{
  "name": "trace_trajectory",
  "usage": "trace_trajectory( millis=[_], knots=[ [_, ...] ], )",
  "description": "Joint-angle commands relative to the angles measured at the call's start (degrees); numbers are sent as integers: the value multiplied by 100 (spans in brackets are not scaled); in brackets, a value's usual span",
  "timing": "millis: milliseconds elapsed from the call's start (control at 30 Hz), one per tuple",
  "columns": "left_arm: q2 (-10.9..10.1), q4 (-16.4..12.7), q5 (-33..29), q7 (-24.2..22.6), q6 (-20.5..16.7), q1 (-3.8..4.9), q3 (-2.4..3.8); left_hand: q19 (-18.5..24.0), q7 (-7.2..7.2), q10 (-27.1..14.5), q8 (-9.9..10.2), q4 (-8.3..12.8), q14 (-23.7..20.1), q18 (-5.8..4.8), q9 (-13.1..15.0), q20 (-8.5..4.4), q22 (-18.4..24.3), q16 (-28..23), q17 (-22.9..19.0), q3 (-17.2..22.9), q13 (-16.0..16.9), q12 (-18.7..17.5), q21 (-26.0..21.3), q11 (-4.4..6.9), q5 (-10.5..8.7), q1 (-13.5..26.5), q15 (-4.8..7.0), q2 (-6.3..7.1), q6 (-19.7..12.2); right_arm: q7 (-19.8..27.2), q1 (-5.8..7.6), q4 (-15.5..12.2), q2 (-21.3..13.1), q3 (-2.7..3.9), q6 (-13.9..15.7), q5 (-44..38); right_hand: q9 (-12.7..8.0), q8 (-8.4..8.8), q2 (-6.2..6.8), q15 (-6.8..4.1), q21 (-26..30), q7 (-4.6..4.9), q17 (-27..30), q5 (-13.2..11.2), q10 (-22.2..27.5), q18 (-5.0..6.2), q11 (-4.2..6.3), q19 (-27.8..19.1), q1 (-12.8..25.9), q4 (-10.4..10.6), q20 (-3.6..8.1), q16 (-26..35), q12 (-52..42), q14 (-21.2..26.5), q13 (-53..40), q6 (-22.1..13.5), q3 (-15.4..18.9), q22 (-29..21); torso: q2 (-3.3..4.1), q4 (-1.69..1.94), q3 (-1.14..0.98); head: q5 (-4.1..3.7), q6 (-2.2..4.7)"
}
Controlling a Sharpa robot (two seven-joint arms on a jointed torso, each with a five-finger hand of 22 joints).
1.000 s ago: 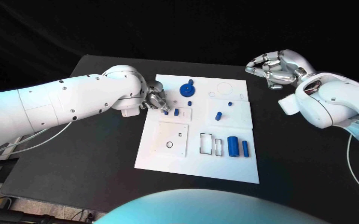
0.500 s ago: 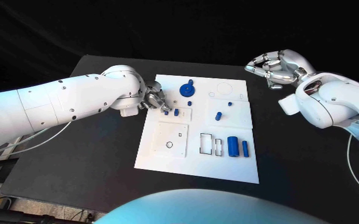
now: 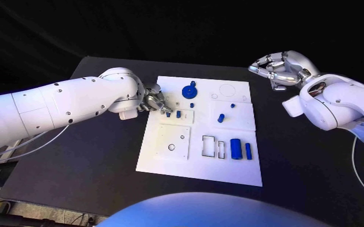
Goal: Assemble the parts on the task board
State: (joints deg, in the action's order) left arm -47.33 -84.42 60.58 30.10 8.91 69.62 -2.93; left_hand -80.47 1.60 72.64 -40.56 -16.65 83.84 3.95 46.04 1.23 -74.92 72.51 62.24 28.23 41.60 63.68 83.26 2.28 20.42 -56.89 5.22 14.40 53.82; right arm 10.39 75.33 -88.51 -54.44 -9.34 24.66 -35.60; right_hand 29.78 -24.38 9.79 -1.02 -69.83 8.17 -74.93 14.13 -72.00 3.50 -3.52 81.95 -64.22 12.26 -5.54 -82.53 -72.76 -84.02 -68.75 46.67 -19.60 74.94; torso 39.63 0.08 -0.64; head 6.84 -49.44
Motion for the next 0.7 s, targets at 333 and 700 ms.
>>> trace_trajectory(
  millis=[333,700],
  knots=[
    [-65,46,-1143,-1023,-1167,-17,33,252,187,-747,276,-10,-21,8,-113,72,129,-45,-12,-384,-1110,-774,-208,-162,37,36,-105,-134,-396,77,-23,9,-7,0,-39,2,7,-57,-1,23,37,-16,-174,105,27,57,11,-32,76,91,28,39,20,-294,16,-55,46,824,-10,-1,-1,-1,27],
    [-9,129,-1371,-1863,-1696,-17,31,979,638,-1554,991,87,-217,223,-798,362,1077,-241,-293,-555,-1519,-1368,-864,-561,79,-1002,-446,-191,-1116,76,-32,7,-9,0,-25,8,7,-67,-14,22,41,-17,-176,146,22,57,11,-32,75,123,29,39,15,-294,10,-62,67,825,0,3,-9,-22,69]
  ],
)
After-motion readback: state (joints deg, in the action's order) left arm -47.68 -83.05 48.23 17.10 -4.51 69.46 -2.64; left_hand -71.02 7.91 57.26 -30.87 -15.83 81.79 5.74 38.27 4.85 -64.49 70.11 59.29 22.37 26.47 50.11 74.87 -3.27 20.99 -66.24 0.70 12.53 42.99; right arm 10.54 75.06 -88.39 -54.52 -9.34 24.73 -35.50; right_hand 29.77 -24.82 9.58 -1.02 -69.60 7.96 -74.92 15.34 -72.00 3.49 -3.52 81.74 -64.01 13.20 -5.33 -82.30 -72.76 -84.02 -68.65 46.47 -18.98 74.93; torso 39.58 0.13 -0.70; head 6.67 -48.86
